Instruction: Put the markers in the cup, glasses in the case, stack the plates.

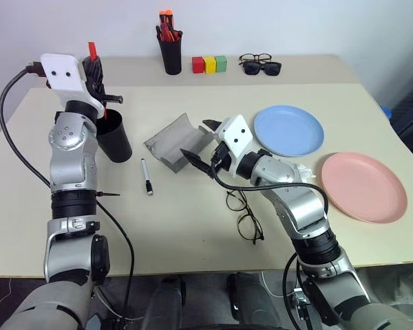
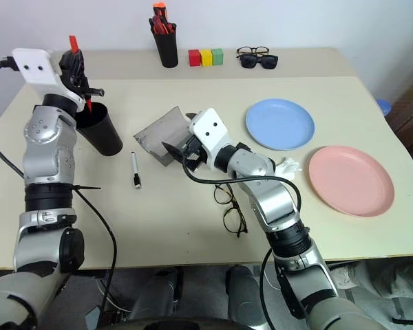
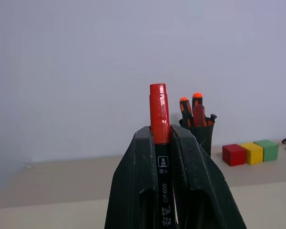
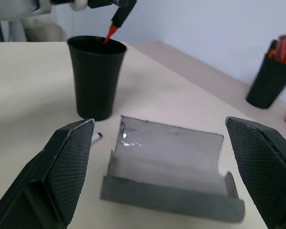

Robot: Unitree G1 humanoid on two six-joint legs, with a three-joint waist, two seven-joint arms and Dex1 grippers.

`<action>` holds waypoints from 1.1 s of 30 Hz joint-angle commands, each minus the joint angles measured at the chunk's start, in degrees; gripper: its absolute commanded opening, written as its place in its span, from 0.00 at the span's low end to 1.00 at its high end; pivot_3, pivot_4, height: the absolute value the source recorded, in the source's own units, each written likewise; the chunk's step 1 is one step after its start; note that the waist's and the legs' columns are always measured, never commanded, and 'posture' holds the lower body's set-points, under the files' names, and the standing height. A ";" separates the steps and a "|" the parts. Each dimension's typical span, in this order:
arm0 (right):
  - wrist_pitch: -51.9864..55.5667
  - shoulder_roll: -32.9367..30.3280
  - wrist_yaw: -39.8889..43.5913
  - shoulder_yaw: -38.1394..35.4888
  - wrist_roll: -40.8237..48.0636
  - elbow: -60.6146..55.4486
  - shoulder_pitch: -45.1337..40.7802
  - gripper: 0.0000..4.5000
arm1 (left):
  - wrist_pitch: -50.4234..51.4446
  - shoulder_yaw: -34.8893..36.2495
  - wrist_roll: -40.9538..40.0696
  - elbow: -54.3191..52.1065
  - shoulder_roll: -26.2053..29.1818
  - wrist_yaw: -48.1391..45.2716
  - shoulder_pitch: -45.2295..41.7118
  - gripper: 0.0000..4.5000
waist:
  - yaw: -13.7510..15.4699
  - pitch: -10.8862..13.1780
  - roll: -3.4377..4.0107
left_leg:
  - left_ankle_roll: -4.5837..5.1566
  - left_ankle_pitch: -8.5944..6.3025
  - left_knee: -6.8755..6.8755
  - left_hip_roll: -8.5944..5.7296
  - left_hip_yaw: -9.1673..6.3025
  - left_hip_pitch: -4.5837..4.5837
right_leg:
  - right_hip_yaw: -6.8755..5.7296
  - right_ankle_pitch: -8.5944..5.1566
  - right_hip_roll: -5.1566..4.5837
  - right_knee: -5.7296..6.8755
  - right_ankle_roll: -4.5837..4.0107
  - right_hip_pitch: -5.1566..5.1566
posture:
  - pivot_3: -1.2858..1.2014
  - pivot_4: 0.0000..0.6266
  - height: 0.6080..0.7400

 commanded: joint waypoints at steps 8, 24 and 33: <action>-1.05 0.42 -0.38 -0.74 0.07 -2.38 -0.61 1.00 | -1.38 0.78 0.54 -2.67 -0.54 2.09 3.80 0.50 | 0.16 0.00 0.00 | 0.00 0.00 0.05 -0.01 0.00 0.00 | 0.01 0.01 0.00 0.00 0.01 0.05 | 0.52 0.24 1.00; -4.13 -5.17 3.01 -5.36 0.22 2.76 -2.96 1.00 | 32.07 -2.52 -24.42 -45.05 8.16 -9.48 23.75 0.98 | 0.06 0.01 0.02 | 0.00 0.00 0.05 0.01 0.00 0.05 | 0.03 0.00 -0.01 0.01 0.00 0.13 | 0.52 0.24 1.00; -3.44 -13.59 15.49 -6.23 4.92 0.98 -2.17 1.00 | 71.33 -0.12 -26.05 -48.86 2.42 10.96 24.17 0.98 | 0.11 0.04 0.03 | 0.03 -0.02 0.09 0.03 -0.04 0.09 | 0.02 0.00 0.04 0.00 -0.01 0.19 | 0.52 0.24 1.00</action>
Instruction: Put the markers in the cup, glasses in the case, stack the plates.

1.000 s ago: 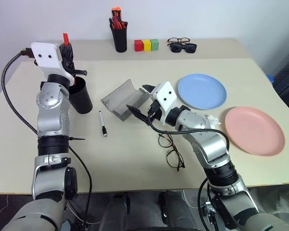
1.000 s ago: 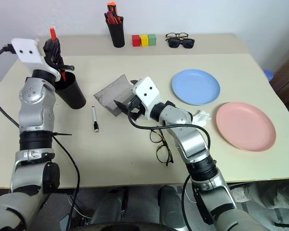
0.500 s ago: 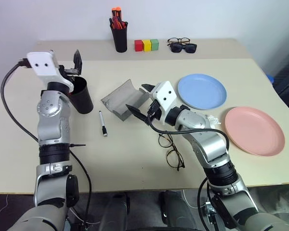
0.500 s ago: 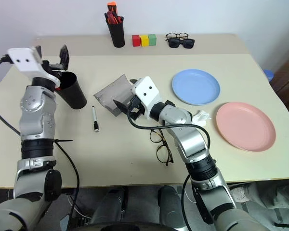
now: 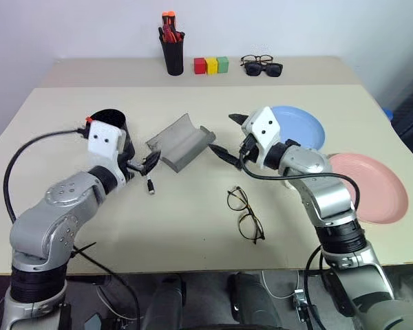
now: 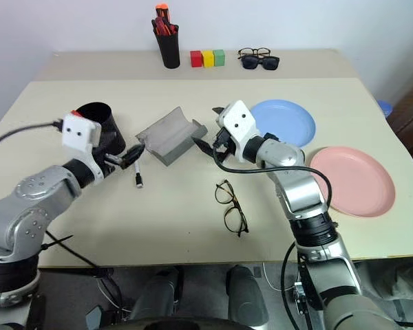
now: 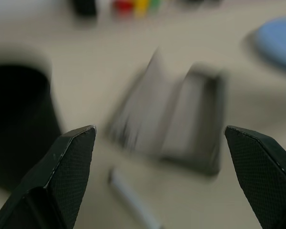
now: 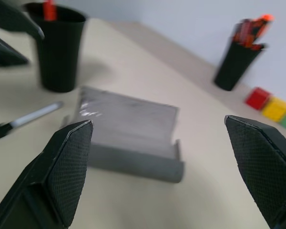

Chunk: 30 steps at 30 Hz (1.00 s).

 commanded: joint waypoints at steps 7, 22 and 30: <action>0.36 -2.36 6.07 1.08 2.57 -5.43 1.41 1.00 | 17.37 4.04 6.03 6.62 -12.72 12.65 -8.87 0.98 | 0.06 -0.01 -0.03 | -0.01 0.00 0.00 0.00 -0.01 0.00 | -0.01 0.00 0.01 0.00 0.00 0.00 | 0.52 0.24 1.00; 1.52 -1.45 3.89 1.79 2.26 -8.35 3.70 1.00 | 18.66 0.97 15.82 21.00 -14.20 11.15 -17.08 0.46 | 0.30 -0.08 0.09 | -0.03 0.01 0.00 -0.02 0.00 0.04 | -0.01 0.00 -0.01 0.00 0.00 0.02 | 0.52 0.24 1.00; 1.17 -1.21 3.97 2.29 2.35 -7.98 3.50 1.00 | 17.82 0.51 16.43 18.38 -12.55 6.57 -16.57 0.01 | 0.64 -0.08 0.09 | -0.03 0.01 0.00 -0.05 0.01 0.03 | -0.01 0.00 -0.05 -0.04 0.01 0.04 | 0.52 0.24 1.00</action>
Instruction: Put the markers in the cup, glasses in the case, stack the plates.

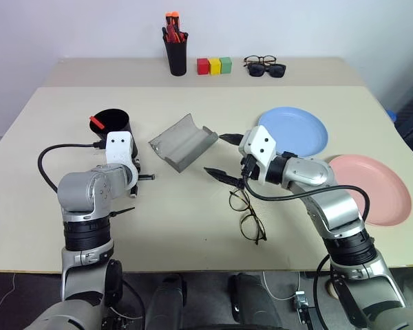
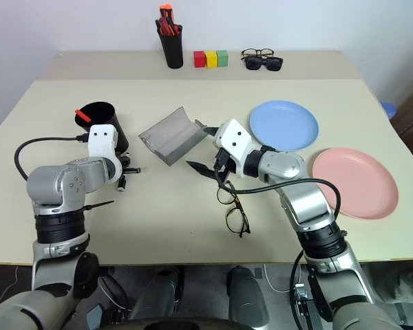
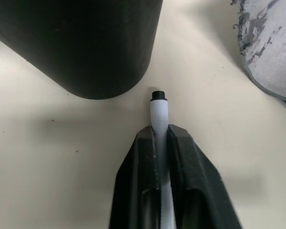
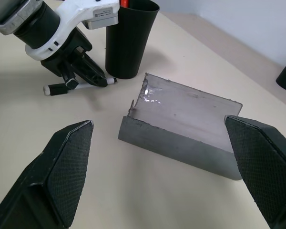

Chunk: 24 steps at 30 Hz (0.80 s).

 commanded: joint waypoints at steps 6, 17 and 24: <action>-0.92 0.40 0.32 -0.05 0.46 -1.84 -1.31 1.00 | -6.34 -1.78 -6.87 -12.62 6.56 -16.19 3.64 0.01 | -0.39 0.03 -0.02 | -0.01 0.00 -0.03 0.02 0.00 -0.04 | 0.00 0.00 0.01 0.00 -0.01 -0.07 | 0.52 0.24 1.00; -1.95 4.31 -1.93 0.29 -0.22 0.57 -4.60 1.00 | -48.68 6.43 -1.10 -10.15 3.67 -15.41 -3.82 0.01 | -0.23 0.03 -0.03 | -0.03 0.02 -0.02 0.02 0.03 -0.06 | 0.01 0.00 -0.01 -0.06 -0.01 -0.06 | 0.52 0.24 1.00; -2.22 9.04 -5.45 1.13 -0.79 0.55 -5.31 1.00 | -66.16 3.01 10.69 4.36 5.44 -10.31 -3.44 0.01 | -0.34 0.03 -0.03 | -0.02 0.02 -0.02 0.02 0.03 -0.06 | 0.01 0.00 0.02 -0.04 0.00 -0.07 | 0.52 0.24 1.00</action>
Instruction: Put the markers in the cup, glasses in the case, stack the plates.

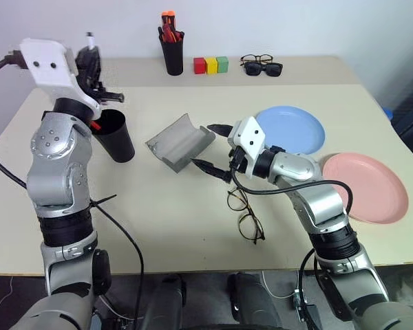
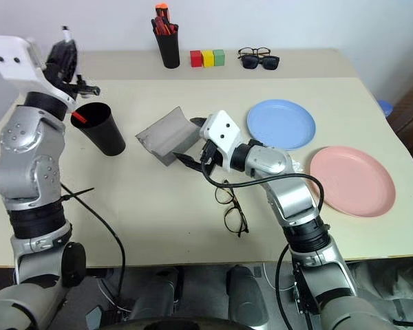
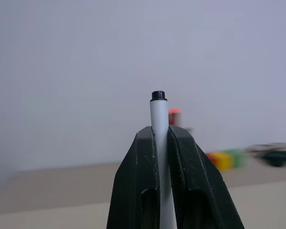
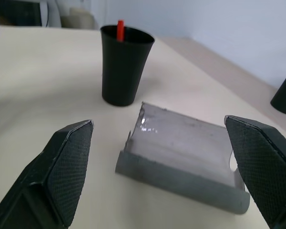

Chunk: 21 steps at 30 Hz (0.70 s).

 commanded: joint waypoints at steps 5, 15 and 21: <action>-1.19 2.93 -2.29 0.70 -0.31 -1.35 -1.60 1.00 | -11.35 -2.19 3.48 7.43 -1.15 0.32 1.66 0.01 | 0.15 0.00 0.00 | 0.00 0.00 0.00 0.00 0.00 -0.02 | 0.00 0.00 -0.01 -0.01 0.00 0.00 | 0.52 0.24 1.00; -0.62 3.60 -2.94 0.97 -0.05 -2.28 -0.73 1.00 | -14.30 -2.36 4.55 10.65 -1.71 1.66 5.16 0.25 | -0.16 0.00 0.00 | 0.00 0.00 0.00 0.00 -0.02 -0.01 | 0.00 0.00 0.00 0.05 0.00 -0.03 | 0.52 0.24 1.00; -0.77 2.81 -2.37 0.37 0.04 -1.77 -1.22 1.00 | -13.80 -1.28 1.55 8.94 -2.75 1.41 4.71 0.54 | -0.13 0.00 0.00 | 0.00 0.00 0.01 0.00 -0.02 -0.01 | -0.01 0.00 0.00 0.05 0.00 -0.03 | 0.52 0.24 1.00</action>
